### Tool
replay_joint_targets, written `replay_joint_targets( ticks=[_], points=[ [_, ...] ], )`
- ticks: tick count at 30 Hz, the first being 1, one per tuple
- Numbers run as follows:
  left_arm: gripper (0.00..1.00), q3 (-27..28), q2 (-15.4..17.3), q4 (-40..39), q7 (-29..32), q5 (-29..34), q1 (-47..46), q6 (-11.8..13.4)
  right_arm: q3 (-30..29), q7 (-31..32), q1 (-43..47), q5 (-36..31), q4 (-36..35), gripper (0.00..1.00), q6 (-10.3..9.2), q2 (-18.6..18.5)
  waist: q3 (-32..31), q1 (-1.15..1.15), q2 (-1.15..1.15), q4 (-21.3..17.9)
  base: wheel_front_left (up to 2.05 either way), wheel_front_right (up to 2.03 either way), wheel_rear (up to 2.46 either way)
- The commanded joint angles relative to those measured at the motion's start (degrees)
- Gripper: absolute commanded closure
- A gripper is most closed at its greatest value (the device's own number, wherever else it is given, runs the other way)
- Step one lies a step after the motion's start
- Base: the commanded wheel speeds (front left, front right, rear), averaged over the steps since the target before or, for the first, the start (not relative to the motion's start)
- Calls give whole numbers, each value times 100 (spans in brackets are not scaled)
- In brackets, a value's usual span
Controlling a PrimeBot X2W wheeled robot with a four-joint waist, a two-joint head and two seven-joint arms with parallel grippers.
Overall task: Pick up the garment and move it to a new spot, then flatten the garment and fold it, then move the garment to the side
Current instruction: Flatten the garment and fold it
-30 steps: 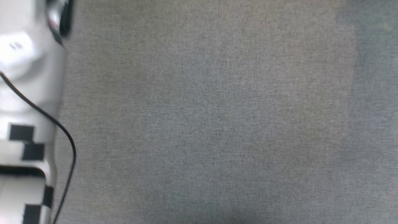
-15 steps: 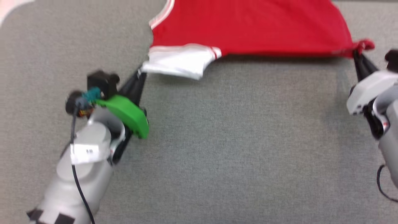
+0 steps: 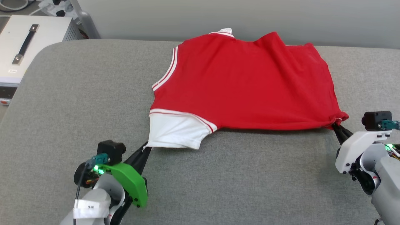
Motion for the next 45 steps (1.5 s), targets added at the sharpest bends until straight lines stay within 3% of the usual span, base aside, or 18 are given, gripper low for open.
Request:
replay_joint_targets(
  ticks=[1, 19, 29, 36, 45],
  points=[
    [100, -35, 119, -97, 61, -55, 219, -15, 8, 58, 168, 147, -85, 100, -46, -97, -254, 1, 0, -12, 0, 0, 0],
    [100, -389, 1017, -1747, 1080, -501, 1903, 46, -120, 1199, 1866, 1268, -1325, 100, -46, -612, -904, 1, 0, -61, 0, 0, 0],
    [100, -621, 1482, -2799, 1824, -981, 2684, 67, -737, 1663, 3045, 1384, -2401, 100, -46, -914, -1007, 1, 0, -61, 0, 0, 0],
    [100, -484, 1498, -3266, 1727, -1001, 2678, 230, -1504, 1830, 3694, 1147, -3294, 100, -46, -763, -920, 1, 0, -82, 0, 0, 0],
    [100, -136, 1367, -3325, 1397, -775, 1998, 370, -2340, 2351, 3703, 555, -4166, 100, -46, -302, -563, 1, 0, -112, 0, 0, 0]
  ],
)
